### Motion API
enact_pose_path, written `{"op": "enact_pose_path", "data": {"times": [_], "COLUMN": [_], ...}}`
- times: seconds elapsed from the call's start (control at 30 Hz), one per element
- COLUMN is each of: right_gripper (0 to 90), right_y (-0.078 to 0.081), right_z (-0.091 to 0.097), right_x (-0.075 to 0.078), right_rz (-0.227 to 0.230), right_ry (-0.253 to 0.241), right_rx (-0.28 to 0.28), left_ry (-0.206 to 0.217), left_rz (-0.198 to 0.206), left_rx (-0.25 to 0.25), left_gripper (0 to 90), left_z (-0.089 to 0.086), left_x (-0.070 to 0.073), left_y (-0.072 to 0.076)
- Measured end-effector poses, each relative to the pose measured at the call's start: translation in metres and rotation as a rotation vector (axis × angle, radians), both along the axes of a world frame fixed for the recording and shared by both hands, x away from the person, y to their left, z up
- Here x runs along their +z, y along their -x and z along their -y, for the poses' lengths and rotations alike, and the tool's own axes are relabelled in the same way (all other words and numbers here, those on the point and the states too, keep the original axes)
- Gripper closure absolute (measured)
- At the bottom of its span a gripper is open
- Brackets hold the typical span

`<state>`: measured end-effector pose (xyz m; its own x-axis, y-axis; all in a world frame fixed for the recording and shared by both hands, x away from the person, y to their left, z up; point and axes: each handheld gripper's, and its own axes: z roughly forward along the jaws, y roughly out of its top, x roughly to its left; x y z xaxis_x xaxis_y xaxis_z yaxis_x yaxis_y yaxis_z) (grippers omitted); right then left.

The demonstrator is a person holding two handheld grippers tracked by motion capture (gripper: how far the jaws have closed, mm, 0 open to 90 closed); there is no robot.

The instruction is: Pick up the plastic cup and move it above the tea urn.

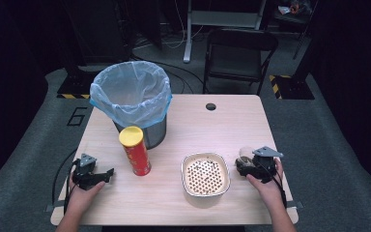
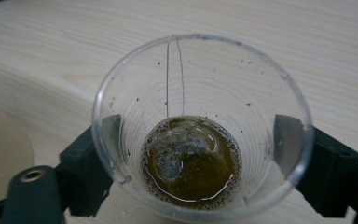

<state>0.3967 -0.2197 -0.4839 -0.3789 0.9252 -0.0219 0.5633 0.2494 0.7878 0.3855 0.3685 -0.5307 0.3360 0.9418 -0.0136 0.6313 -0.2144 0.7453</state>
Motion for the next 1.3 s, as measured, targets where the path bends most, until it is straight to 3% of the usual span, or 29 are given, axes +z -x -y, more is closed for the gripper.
{"op": "enact_pose_path", "data": {"times": [0.2,0.37,0.57,0.8,0.97,1.1,1.13,1.3], "right_gripper": [23.9,28.1,31.0,33.6,35.1,35.4,35.6,36.1], "right_y": [-0.005,-0.003,-0.002,0.000,0.002,-0.005,-0.009,-0.021], "right_z": [-0.005,-0.004,-0.001,0.000,-0.001,-0.009,-0.012,-0.030], "right_x": [-0.006,-0.002,0.000,0.002,0.021,0.046,0.055,0.078], "right_rz": [0.008,0.024,0.013,0.033,0.063,0.091,0.105,0.194], "right_ry": [0.020,-0.015,-0.017,-0.017,-0.022,0.067,0.109,0.216], "right_rx": [0.013,0.006,0.033,0.071,0.164,0.296,0.349,0.488], "left_ry": [0.000,-0.001,0.000,-0.001,-0.002,-0.002,-0.002,-0.002], "left_rz": [0.001,0.001,0.001,0.000,0.002,0.002,0.001,0.001], "left_rx": [0.001,0.000,0.001,0.000,0.000,0.000,0.001,0.000], "left_gripper": [13.6,13.6,13.6,13.6,13.6,13.6,13.6,13.6], "left_z": [0.000,0.000,0.000,0.000,0.000,0.000,0.000,0.000], "left_x": [0.000,0.000,0.000,0.000,0.000,0.000,0.000,0.000], "left_y": [0.000,0.000,0.000,0.000,0.000,0.000,0.000,0.000]}}
